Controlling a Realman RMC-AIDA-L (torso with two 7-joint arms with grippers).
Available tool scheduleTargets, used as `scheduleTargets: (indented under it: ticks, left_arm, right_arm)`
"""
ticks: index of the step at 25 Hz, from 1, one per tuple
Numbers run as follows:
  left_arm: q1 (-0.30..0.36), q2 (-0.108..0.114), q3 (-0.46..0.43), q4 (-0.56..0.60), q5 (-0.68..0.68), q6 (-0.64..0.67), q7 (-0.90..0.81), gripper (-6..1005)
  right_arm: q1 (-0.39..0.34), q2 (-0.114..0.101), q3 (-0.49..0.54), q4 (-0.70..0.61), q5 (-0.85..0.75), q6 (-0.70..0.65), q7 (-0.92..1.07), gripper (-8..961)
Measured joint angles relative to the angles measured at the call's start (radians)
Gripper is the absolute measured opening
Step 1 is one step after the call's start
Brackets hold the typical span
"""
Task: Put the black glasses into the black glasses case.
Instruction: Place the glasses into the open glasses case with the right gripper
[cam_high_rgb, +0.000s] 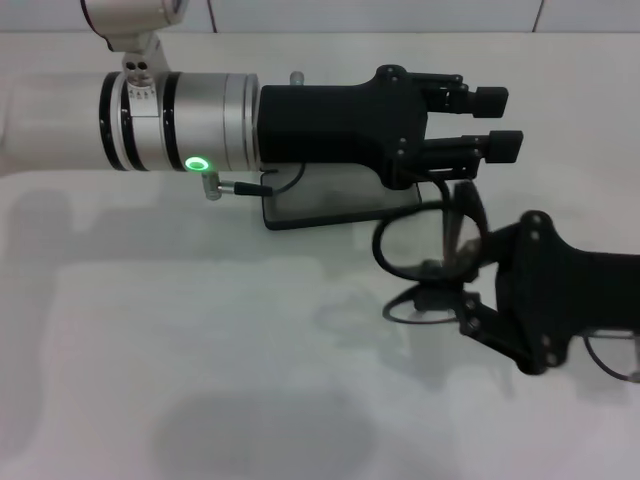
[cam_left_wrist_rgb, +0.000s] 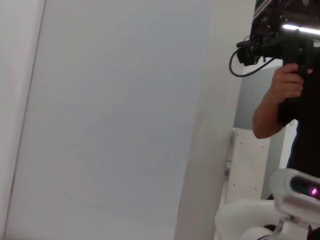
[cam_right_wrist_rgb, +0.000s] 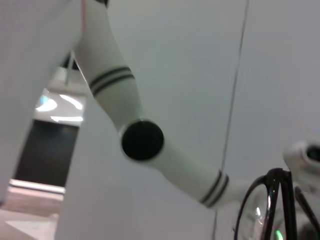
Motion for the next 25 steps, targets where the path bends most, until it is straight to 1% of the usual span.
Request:
scheduleTargets:
  ticks: [3, 11, 17, 20, 22, 24, 25]
  left_arm:
    - [-0.003, -0.001, 0.000, 0.000, -0.008, 0.007, 0.001, 501]
    - [-0.007, -0.002, 0.014, 0.000, -0.009, 0.009, 0.015, 501]
    - [-0.007, -0.003, 0.007, -0.001, -0.011, -0.001, 0.016, 502]
    - [0.010, -0.003, -0.009, -0.010, -0.055, -0.055, 0.048, 502]
    - [0.031, -0.003, -0.010, -0.011, -0.100, -0.097, 0.074, 502]
    - [0.056, -0.002, -0.010, -0.011, -0.159, -0.148, 0.098, 503]
    - [0.086, 0.002, -0.010, -0.006, -0.215, -0.201, 0.112, 503]
  right_arm:
    - [0.008, 0.000, 0.004, 0.017, 0.006, 0.040, 0.010, 108]
    - [-0.002, -0.007, 0.015, 0.020, 0.019, 0.044, 0.014, 108]
    - [-0.014, -0.011, 0.041, 0.015, 0.015, 0.046, 0.014, 108]
    - [-0.014, -0.013, 0.041, 0.003, -0.033, 0.049, 0.003, 108]
    - [-0.019, -0.012, 0.044, -0.011, -0.074, 0.078, -0.017, 108]
    - [-0.034, -0.008, 0.043, -0.036, -0.087, 0.139, -0.032, 108]
    - [-0.046, -0.005, 0.042, -0.061, -0.089, 0.190, -0.035, 108]
